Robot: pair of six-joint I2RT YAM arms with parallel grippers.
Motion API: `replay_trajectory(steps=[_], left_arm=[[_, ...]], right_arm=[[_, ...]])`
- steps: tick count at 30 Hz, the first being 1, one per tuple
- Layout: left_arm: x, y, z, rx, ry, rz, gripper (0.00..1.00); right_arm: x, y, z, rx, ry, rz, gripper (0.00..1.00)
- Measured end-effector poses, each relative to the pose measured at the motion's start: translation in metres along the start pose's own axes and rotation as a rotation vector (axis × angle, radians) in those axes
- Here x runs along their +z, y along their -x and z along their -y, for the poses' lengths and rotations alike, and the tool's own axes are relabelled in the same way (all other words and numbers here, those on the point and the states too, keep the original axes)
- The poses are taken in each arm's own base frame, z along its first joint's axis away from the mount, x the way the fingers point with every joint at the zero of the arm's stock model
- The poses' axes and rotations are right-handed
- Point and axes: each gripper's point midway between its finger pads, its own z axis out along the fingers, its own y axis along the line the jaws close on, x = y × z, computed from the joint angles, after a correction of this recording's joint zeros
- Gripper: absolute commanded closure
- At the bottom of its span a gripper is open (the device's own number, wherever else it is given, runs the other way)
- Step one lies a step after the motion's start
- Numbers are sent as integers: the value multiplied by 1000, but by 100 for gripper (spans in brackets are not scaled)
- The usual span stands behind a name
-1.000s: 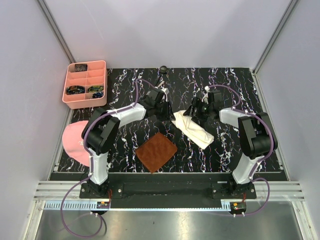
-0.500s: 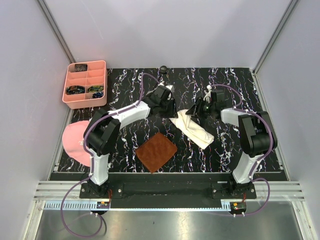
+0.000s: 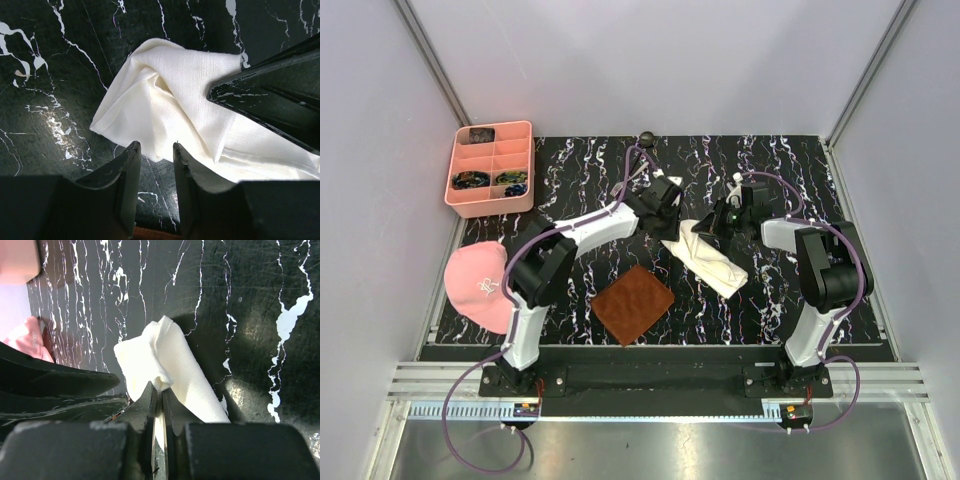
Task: Fold the napkin into a case and place the utensils inside
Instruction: Pick up the top corner of the smaller rectangle folded napkin from the center of the board.
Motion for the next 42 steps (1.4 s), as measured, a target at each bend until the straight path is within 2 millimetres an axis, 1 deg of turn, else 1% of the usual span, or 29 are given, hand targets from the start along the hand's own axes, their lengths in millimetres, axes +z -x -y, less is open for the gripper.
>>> replay_trajectory(steps=[4, 6, 14, 17, 18, 19, 22, 28, 32, 36, 38, 42], left_arm=[[5, -1, -1, 11, 16, -6, 67], [7, 0, -2, 12, 27, -6, 69], [14, 1, -10, 24, 77, -14, 77], [14, 3, -10, 26, 82, -9, 90], [13, 5, -10, 30, 81, -6, 99], [13, 7, -9, 32, 79, -2, 100], [11, 11, -6, 35, 72, 8, 100], [16, 11, -1, 30, 40, 20, 100], [20, -4, -4, 24, 16, 6, 100], [17, -10, -4, 14, -4, 11, 100], [13, -9, -2, 11, -14, 25, 100], [6, -10, -5, -10, -26, 42, 100]], right_arm=[[-1, 0, -1, 10, 3, 4, 99], [-1, 0, -3, 12, 9, 3, 100], [-5, 1, -10, 15, 33, 1, 100], [-5, 1, -11, 15, 33, 1, 100], [-5, 1, -11, 15, 33, 0, 100], [-5, 0, -10, 17, 32, -1, 100], [-5, -1, -10, 19, 30, -5, 100], [-2, -9, -16, 15, 34, -28, 100], [3, -21, -27, 2, 48, -57, 100], [13, -34, -35, -9, 58, -95, 100], [20, -42, -34, -7, 55, -118, 100], [28, -53, -23, 17, 34, -148, 100]])
